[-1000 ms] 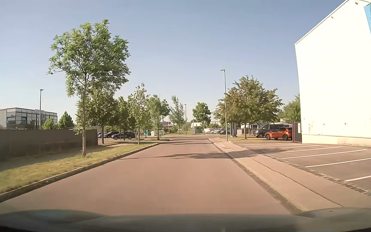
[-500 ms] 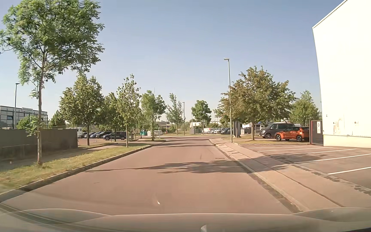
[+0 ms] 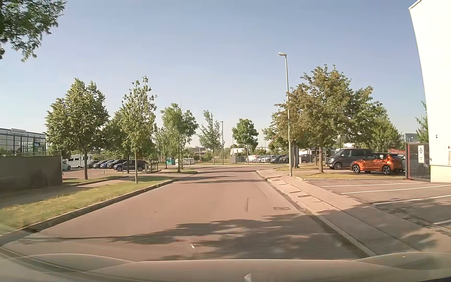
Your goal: Follow the waypoints while adhering to traffic rules and regulations
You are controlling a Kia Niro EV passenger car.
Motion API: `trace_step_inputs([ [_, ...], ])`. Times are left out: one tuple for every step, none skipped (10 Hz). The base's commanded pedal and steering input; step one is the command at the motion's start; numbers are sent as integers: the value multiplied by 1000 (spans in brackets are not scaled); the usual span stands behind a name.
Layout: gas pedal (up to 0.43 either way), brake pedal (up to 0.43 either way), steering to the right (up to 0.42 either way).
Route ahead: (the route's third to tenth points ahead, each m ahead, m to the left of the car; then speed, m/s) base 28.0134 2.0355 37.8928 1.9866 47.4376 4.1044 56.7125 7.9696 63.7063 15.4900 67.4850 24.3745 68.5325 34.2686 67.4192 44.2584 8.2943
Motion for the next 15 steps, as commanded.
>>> trace_step_inputs([
  [0,177,-3],
  [0,177,-3],
  [0,171,-3],
  [0,152,-4],
  [0,165,-4],
  [0,171,-4],
  [0,171,-4],
  [0,177,-4],
  [0,177,-4],
  [0,177,-5],
  [0,165,-5],
  [0,146,-3],
  [0,134,-3],
  [0,134,-4],
  [0,134,-4],
])
